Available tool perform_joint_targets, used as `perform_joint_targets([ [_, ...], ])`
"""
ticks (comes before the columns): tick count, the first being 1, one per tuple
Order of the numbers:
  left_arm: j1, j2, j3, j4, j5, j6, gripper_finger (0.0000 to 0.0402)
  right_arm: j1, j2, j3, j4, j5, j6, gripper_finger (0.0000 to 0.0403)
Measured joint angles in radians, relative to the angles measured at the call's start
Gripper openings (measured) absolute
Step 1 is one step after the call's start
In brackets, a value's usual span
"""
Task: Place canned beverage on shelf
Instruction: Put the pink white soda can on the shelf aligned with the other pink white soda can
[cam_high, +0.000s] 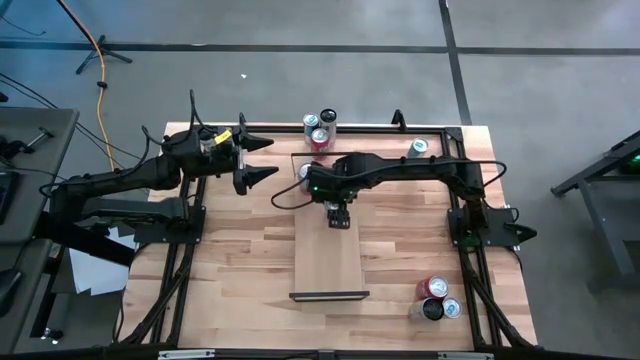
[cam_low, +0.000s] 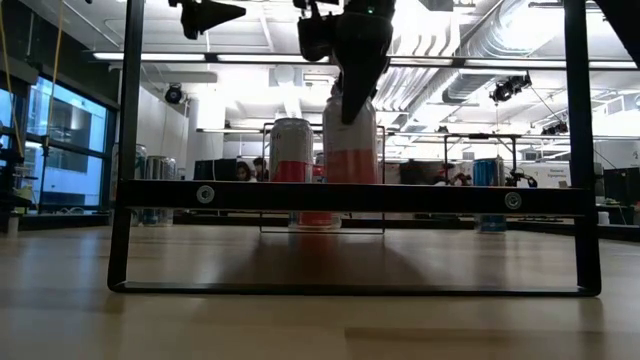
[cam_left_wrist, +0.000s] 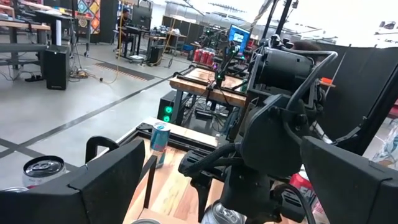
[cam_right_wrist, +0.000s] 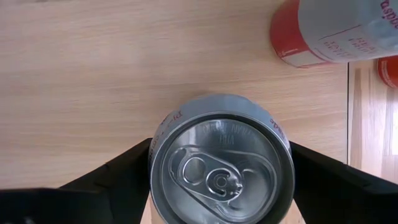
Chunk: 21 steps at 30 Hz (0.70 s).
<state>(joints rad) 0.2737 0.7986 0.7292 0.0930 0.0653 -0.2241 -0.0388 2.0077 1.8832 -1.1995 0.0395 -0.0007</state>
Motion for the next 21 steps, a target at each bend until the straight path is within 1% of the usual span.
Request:
perform_joint_targets([
  [7,0.000,0.000,0.000,0.001,0.001,0.000,0.0390,0.000,0.001,0.000,0.000,-0.003,0.003,0.0321],
  [13,0.000,0.000,0.000,0.001,0.001,0.000,0.0390,0.000,0.001,0.000,-0.002,-0.011,0.098,0.0323],
  [16,0.000,0.000,0.000,0.001,0.001,0.000,0.0390,0.000,0.001,0.000,-0.006,-0.041,0.090,0.0323],
  [21,0.000,0.000,0.000,0.002,0.003,0.000,0.0390,0.000,0.001,0.000,-0.006,-0.044,0.088,0.0323],
])
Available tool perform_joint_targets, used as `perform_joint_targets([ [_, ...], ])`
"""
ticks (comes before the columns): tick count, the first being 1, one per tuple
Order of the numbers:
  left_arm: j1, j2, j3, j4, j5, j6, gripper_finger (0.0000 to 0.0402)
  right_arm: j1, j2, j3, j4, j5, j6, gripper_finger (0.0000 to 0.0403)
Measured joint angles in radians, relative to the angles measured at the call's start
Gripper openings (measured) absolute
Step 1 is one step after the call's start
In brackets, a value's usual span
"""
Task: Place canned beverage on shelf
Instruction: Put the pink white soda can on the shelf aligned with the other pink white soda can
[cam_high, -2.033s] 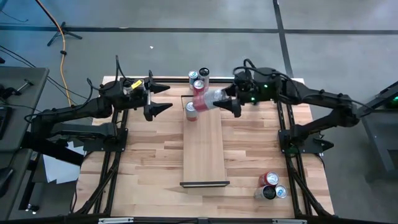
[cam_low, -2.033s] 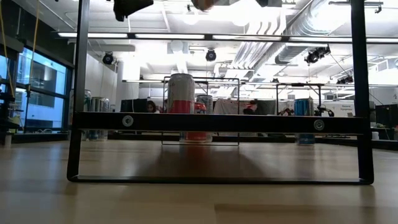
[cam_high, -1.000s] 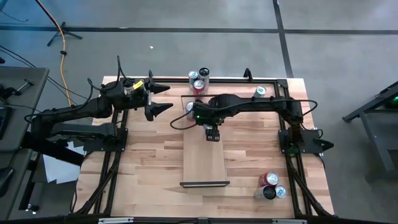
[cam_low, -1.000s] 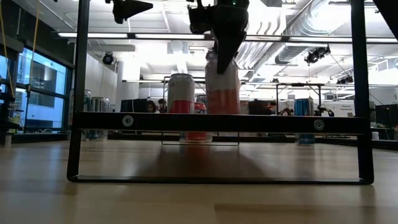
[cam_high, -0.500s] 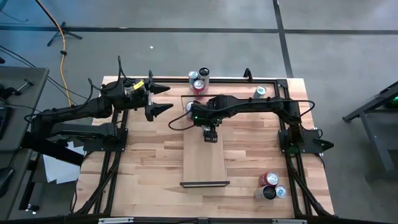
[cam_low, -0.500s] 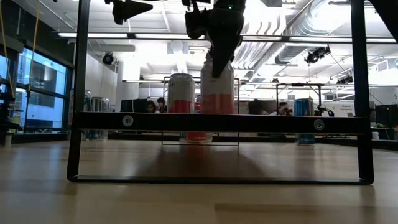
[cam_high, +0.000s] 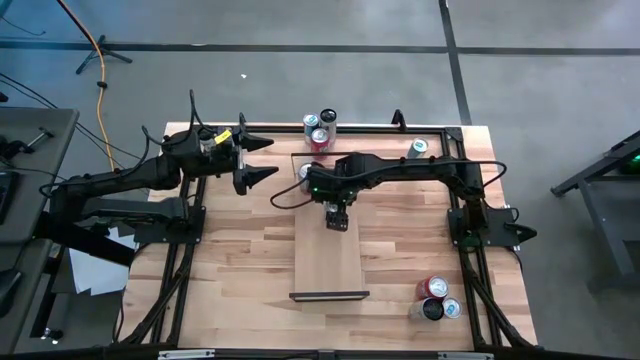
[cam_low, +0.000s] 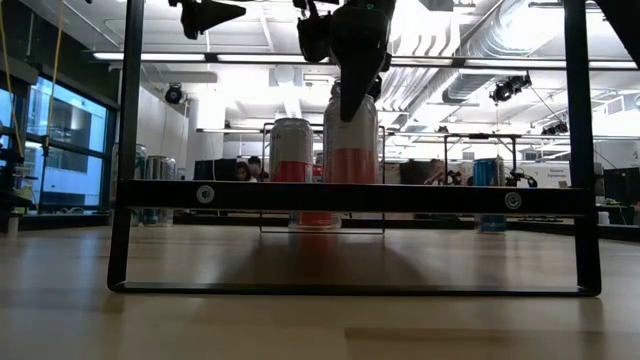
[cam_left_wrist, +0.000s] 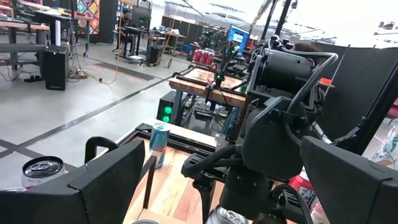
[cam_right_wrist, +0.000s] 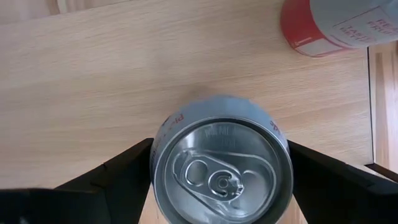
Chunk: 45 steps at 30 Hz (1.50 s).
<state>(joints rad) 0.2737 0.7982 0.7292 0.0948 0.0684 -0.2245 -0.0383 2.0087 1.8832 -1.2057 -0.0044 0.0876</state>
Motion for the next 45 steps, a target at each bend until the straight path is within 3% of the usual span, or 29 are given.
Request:
perform_joint_targets([
  [5,0.000,0.000,0.000,0.000,0.000,0.000,0.0390,0.000,0.000,0.000,0.000,0.000,-0.002,0.0338],
  [12,0.000,0.000,0.000,0.000,0.000,0.000,0.0390,0.000,0.000,0.000,-0.002,0.000,0.000,0.0396],
  [29,0.000,0.000,0.000,0.002,0.000,0.000,0.0390,-0.049,-0.091,0.000,-0.009,-0.012,-0.291,0.0385],
  [33,0.000,0.000,0.000,0.002,0.000,-0.008,0.0390,-0.069,-0.106,0.001,-0.001,-0.021,-0.452,0.0385],
  [38,0.000,0.000,0.000,0.002,0.000,-0.010,0.0390,-0.084,-0.106,0.001,-0.054,-0.238,-0.858,0.0385],
  [40,0.000,0.000,0.000,0.002,0.000,-0.010,0.0390,-0.079,-0.106,0.001,-0.067,-0.286,-0.940,0.0385],
  [45,0.000,0.000,0.000,0.002,0.000,-0.010,0.0390,-0.076,-0.106,0.001,-0.069,-0.281,-1.079,0.0385],
])
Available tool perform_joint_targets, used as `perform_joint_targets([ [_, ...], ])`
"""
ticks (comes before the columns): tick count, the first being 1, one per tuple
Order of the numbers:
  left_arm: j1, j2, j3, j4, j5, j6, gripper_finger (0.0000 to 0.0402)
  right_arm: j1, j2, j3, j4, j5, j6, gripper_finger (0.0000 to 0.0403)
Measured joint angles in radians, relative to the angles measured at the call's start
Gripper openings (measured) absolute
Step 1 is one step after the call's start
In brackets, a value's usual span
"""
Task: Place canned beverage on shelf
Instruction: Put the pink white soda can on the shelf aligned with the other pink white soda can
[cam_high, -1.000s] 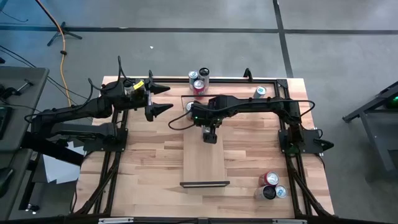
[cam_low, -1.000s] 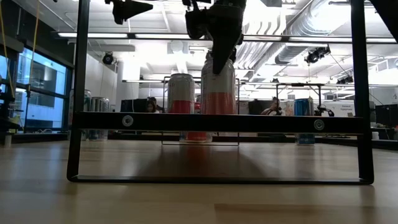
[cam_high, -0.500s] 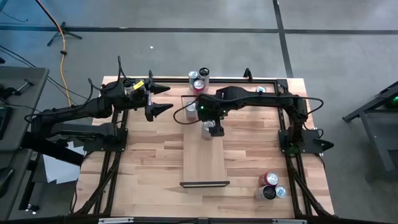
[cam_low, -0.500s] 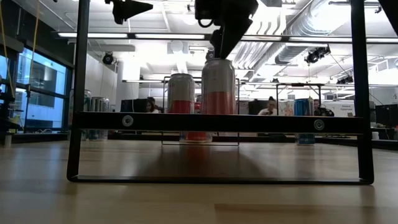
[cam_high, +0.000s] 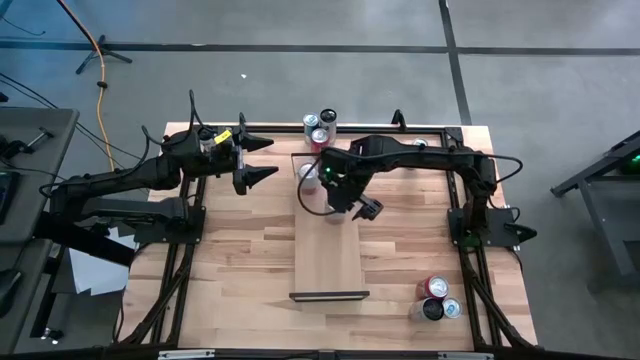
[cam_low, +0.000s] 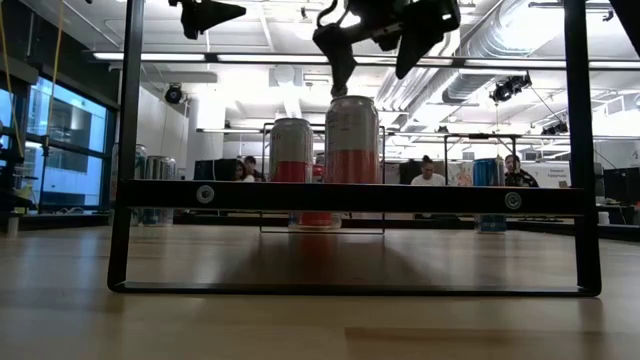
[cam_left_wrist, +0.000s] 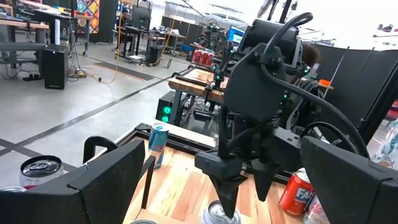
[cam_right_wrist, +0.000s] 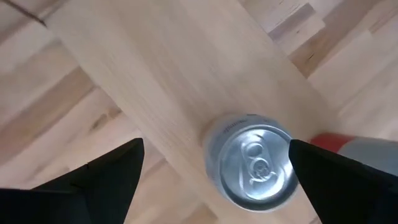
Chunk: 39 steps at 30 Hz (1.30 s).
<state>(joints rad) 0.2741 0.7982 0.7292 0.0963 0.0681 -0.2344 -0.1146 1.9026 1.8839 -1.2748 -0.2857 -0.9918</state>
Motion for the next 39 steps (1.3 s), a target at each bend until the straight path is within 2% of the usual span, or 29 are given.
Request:
perform_joint_targets([
  [9,0.000,0.000,0.000,0.002,-0.003,-0.001,0.0390,-0.001,0.001,0.000,0.058,0.015,-0.164,0.0385],
  [23,0.000,0.000,0.000,0.000,-0.005,-0.042,0.0390,-0.025,0.044,0.000,0.060,0.015,-0.195,0.0385],
  [27,0.000,0.000,0.000,0.000,-0.005,-0.044,0.0390,-0.030,0.047,0.000,0.058,-0.022,-0.182,0.0385],
  [31,0.000,0.000,0.000,-0.001,-0.005,-0.044,0.0390,-0.024,0.050,0.000,0.062,-0.014,-0.153,0.0385],
  [39,0.000,0.000,0.000,-0.002,-0.005,-0.043,0.0390,-0.024,0.050,0.000,0.104,0.000,0.016,0.0385],
])
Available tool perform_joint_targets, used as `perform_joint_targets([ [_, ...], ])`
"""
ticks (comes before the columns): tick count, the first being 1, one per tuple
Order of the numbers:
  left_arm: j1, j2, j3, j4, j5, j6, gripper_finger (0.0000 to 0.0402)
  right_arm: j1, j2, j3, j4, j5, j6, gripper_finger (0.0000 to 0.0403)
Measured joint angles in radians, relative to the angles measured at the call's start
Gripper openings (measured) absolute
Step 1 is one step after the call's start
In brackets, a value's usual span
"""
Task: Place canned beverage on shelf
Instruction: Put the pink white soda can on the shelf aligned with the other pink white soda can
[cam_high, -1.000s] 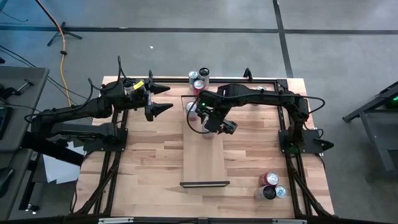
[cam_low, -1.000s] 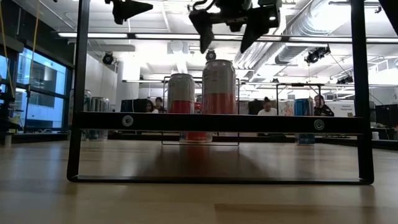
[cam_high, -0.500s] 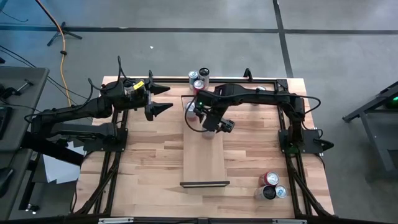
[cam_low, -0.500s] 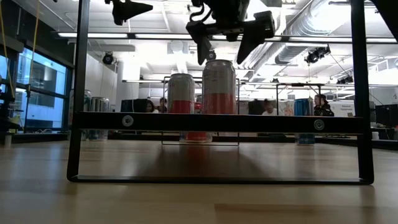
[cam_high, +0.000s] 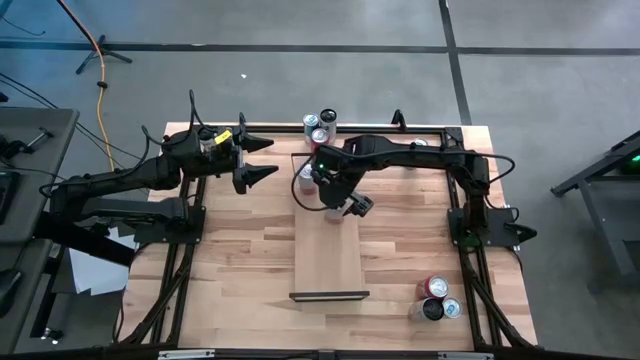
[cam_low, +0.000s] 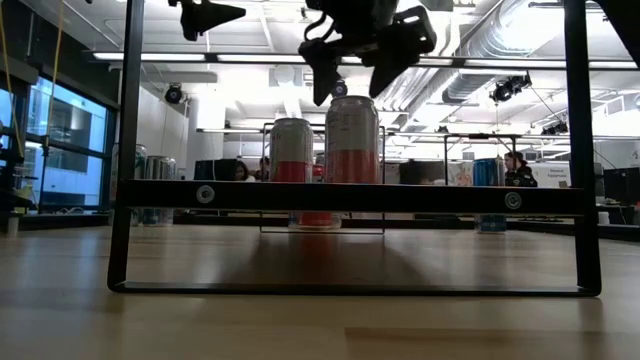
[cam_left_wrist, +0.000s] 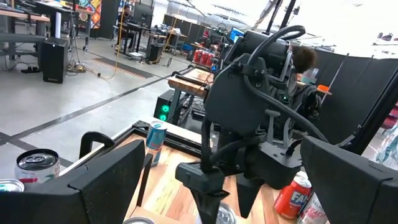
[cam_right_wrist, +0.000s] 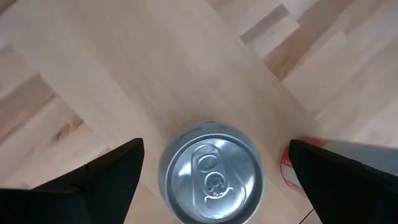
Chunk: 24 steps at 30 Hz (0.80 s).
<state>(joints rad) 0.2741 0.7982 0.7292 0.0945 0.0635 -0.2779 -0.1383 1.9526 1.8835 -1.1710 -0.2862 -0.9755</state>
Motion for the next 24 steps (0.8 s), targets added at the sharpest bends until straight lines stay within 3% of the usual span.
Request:
perform_joint_targets([
  [14,0.000,0.000,0.000,-0.001,0.000,-0.008,0.0390,0.000,0.000,0.000,0.117,-0.010,0.290,0.0385],
  [24,0.000,0.000,0.000,-0.001,0.000,-0.008,0.0390,0.000,0.000,0.000,0.113,-0.003,0.287,0.0385],
])
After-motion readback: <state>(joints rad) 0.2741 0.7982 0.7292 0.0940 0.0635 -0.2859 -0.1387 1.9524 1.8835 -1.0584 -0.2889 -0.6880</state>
